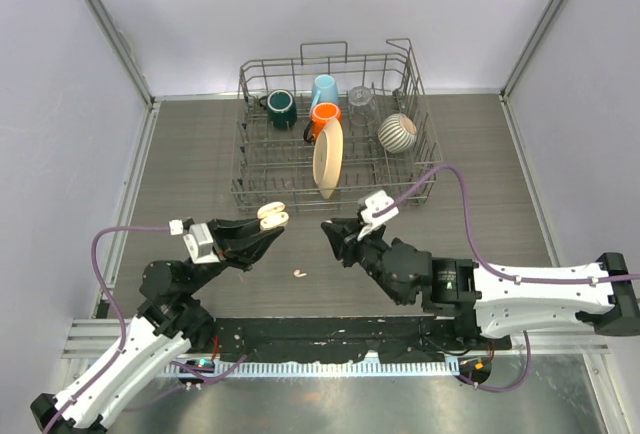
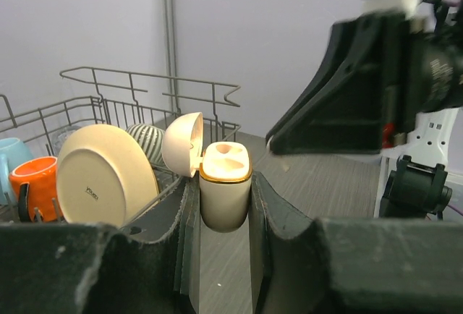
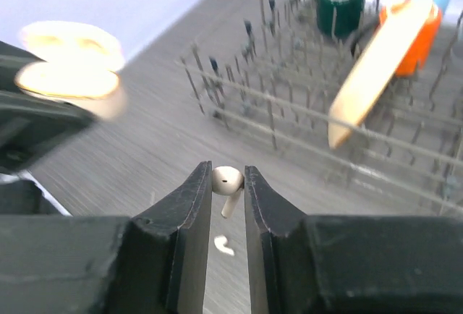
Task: Insert the wireless bluetooth earbuds into the charging case
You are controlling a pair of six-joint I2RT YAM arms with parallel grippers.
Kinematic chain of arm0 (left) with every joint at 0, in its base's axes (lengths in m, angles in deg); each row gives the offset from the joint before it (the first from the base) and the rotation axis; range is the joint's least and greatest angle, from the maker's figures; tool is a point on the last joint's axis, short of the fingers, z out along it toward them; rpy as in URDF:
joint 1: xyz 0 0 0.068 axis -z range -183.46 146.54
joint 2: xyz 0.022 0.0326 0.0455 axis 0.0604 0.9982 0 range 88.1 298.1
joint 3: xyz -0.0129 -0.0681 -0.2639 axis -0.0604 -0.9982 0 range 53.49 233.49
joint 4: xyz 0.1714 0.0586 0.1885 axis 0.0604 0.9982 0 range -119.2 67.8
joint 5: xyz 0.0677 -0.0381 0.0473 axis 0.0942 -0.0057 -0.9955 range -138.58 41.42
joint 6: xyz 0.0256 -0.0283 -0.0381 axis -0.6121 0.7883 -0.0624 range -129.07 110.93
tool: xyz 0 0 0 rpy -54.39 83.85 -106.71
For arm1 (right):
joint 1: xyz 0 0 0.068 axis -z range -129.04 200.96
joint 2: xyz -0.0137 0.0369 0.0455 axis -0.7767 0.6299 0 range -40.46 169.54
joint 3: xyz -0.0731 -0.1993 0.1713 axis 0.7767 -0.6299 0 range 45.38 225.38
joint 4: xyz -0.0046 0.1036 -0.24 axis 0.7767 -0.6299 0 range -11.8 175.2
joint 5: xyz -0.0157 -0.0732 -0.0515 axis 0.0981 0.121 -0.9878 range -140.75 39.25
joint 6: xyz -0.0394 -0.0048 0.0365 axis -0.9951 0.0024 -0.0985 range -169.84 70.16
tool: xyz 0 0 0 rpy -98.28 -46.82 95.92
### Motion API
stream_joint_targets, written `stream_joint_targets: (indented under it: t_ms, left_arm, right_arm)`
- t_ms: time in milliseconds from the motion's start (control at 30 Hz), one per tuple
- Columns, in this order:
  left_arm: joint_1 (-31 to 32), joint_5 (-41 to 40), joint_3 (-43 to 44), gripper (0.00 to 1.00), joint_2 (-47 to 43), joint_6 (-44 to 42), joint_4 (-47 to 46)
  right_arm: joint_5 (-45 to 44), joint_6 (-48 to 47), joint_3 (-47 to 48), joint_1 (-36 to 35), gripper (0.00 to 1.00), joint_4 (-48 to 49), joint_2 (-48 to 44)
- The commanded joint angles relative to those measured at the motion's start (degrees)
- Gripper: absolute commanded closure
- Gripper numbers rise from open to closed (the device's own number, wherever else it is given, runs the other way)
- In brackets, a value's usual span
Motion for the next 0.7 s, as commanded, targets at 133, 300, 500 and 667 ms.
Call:
stream_joint_targets:
  t_ms: [133,300,500,667]
  left_arm:
    - [-0.25,-1.31,-0.70,1.00,2.59,2.63,-8.30]
    - [-0.25,0.70,-0.35,1.00,3.91,3.07,-9.45]
    - [-0.25,7.20,-0.26,1.00,5.23,3.07,-13.04]
    - [-0.25,9.76,0.61,1.00,6.72,3.42,-15.34]
  right_arm:
    - [-12.84,-39.06,-0.67,-12.74,0.99,49.22,4.63]
    - [-10.47,-50.45,0.21,-15.64,0.99,68.49,10.69]
    - [-10.11,-50.20,3.55,-15.30,0.99,68.51,13.69]
    - [-6.70,-34.60,6.00,-10.73,0.99,52.80,10.63]
